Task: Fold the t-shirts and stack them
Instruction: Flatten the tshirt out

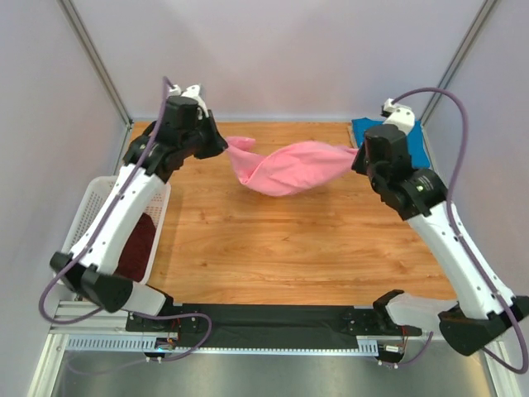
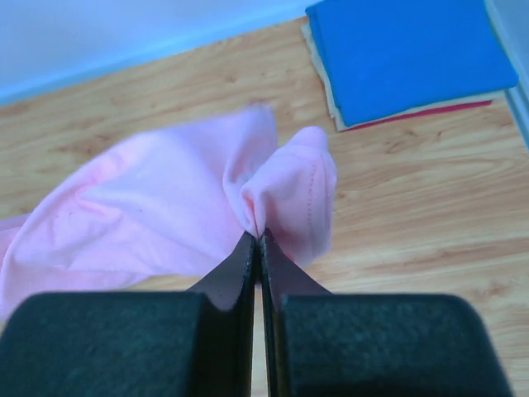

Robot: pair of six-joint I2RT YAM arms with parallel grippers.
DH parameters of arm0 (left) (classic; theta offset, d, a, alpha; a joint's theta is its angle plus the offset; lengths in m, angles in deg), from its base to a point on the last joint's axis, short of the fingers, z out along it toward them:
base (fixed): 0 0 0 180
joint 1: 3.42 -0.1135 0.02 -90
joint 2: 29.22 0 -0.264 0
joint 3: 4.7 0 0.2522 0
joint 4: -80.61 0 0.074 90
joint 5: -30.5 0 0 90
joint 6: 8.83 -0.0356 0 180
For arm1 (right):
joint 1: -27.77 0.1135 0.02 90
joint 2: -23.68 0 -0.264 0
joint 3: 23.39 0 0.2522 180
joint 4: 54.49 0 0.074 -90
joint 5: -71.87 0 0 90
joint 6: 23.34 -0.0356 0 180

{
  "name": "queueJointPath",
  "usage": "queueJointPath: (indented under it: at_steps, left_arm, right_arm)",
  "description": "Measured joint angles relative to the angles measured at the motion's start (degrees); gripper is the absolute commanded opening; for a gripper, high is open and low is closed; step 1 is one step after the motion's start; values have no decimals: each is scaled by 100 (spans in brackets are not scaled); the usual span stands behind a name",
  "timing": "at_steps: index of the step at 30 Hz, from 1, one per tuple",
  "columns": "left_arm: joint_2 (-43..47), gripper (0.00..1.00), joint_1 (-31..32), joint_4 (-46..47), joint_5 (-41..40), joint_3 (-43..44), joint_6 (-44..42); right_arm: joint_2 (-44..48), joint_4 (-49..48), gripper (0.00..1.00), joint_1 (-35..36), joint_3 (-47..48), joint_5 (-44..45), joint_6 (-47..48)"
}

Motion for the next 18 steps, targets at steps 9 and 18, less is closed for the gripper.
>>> queueJointPath:
  at_steps: [9, 18]
  left_arm:
    - [2208, 0, -35, 557, 278, -3300, 337]
    - [2079, 29, 686, 1051, 1062, -6081, 850]
  right_arm:
    - [1377, 1040, 2, -9, -1517, 92, -678]
    - [1552, 1714, 51, -114, -3453, -675, -1589]
